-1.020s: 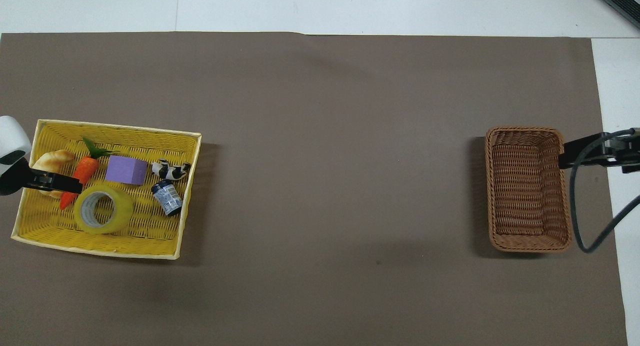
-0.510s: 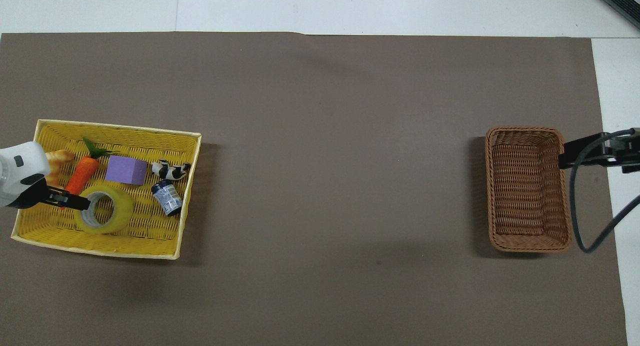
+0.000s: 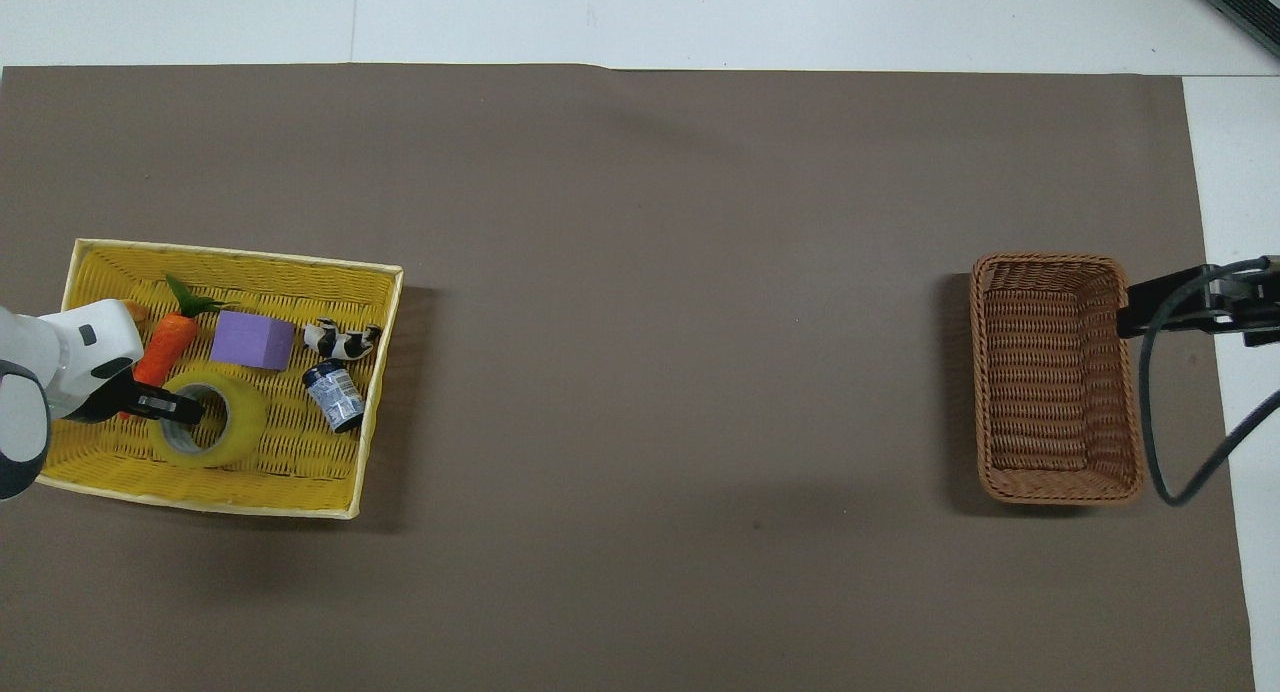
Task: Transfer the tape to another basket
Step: 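Lower the left gripper into the yellow basket onto the tape roll, then close the left gripper on the tape roll's edge and lift it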
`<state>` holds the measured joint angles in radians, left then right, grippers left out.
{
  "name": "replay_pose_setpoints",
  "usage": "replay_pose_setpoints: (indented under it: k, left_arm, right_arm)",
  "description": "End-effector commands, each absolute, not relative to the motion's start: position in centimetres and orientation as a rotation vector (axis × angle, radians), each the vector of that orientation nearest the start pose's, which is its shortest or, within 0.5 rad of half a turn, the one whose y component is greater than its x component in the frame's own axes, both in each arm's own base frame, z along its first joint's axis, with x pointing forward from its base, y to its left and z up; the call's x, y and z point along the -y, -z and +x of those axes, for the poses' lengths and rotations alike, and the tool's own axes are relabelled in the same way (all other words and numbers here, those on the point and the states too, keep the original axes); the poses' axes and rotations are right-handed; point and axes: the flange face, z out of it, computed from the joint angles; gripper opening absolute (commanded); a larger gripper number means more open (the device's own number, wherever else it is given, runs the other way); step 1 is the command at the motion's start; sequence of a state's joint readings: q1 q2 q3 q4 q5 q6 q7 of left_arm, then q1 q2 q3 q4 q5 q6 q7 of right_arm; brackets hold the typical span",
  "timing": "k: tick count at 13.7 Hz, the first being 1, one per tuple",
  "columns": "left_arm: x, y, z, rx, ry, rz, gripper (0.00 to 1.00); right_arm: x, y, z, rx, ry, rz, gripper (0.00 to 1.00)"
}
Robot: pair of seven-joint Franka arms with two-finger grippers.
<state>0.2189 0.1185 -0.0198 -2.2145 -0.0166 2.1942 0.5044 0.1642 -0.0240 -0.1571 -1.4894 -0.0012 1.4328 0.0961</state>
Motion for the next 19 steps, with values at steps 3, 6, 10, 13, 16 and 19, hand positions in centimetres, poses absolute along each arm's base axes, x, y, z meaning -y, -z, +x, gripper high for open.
replay_pose_setpoints:
  k: [3,6,10,13,16,19]
  left_arm:
    - [-10.7,-32.5,52.6,-0.463,-0.258,-3.161,0.00]
    - [-10.2,-36.6,54.6,-0.453,-0.291,-3.163,0.00]
    - [-9.1,-41.3,56.4,-0.381,-0.301,-3.172,0.00]
    - [-4.6,-43.9,56.7,-0.341,-0.283,-3.164,0.00]
    - [-1.8,-44.8,56.4,-0.199,-0.299,-3.267,0.00]
    - [4.4,-44.7,55.9,-0.087,-0.340,-3.292,0.00]
  right_arm:
    - [0.0,-66.4,52.8,-0.143,-0.032,-3.141,1.00]
    - [0.1,-66.4,52.8,-0.146,-0.030,-3.140,1.00]
    - [0.0,-66.9,53.0,-0.156,-0.014,-3.121,1.00]
    - [0.3,-66.9,53.0,-0.159,-0.016,-3.123,1.00]
    - [-0.1,-66.6,53.0,-0.149,-0.010,-3.119,1.00]
    - [-1.5,-63.8,54.2,-0.133,0.044,-3.090,1.00]
